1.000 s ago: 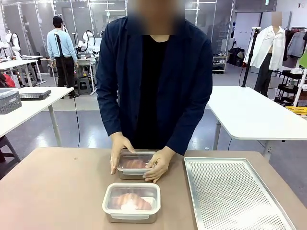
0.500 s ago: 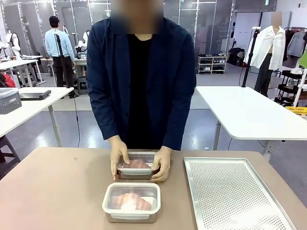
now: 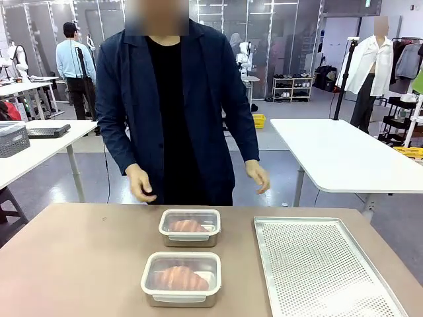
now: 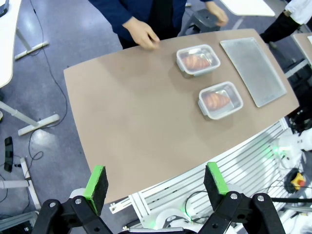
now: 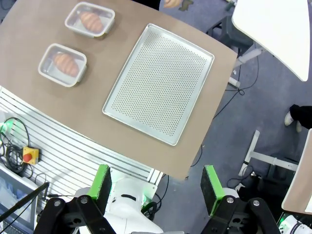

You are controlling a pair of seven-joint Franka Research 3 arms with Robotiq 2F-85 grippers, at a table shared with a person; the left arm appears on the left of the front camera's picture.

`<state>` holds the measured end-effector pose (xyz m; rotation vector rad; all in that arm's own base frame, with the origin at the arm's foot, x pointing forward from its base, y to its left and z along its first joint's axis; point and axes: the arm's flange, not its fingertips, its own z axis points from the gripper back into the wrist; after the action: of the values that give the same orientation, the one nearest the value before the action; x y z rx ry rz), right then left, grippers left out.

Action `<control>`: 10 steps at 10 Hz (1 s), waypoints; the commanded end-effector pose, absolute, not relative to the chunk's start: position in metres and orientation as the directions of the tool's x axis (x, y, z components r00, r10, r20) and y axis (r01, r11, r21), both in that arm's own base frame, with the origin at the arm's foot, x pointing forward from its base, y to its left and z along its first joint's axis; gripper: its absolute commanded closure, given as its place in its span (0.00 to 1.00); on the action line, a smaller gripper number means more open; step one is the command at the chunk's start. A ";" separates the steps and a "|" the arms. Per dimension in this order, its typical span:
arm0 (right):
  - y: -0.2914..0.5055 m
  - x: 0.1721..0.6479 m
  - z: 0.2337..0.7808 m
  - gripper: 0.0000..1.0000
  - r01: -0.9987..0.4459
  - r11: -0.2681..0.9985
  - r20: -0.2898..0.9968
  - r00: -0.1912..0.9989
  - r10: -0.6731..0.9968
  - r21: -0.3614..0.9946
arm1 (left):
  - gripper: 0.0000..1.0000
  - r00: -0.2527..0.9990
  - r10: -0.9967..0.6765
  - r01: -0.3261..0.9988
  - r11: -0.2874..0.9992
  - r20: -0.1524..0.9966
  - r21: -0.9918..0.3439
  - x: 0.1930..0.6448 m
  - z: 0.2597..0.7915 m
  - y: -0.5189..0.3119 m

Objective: Place the bread into the airtight container.
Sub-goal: Pick up a Butter Roll and place it into an empty Airtight Container.

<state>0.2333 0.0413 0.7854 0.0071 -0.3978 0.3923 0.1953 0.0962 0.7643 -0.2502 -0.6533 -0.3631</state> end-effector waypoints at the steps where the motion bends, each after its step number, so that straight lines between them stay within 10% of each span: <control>1: 0.041 0.234 0.787 0.08 -0.368 0.928 0.377 0.852 0.364 -0.065 | 0.00 0.730 -0.264 0.419 0.902 0.630 -0.107 0.194 0.766 0.096; 10: 0.041 0.234 0.787 0.08 -0.368 0.928 0.377 0.852 0.364 -0.065 | 0.00 0.730 -0.264 0.419 0.902 0.630 -0.107 0.194 0.766 0.096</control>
<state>0.2333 0.0413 0.7854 0.0072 -0.3978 0.3924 0.1953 0.0962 0.7643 -0.2502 -0.6533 -0.3631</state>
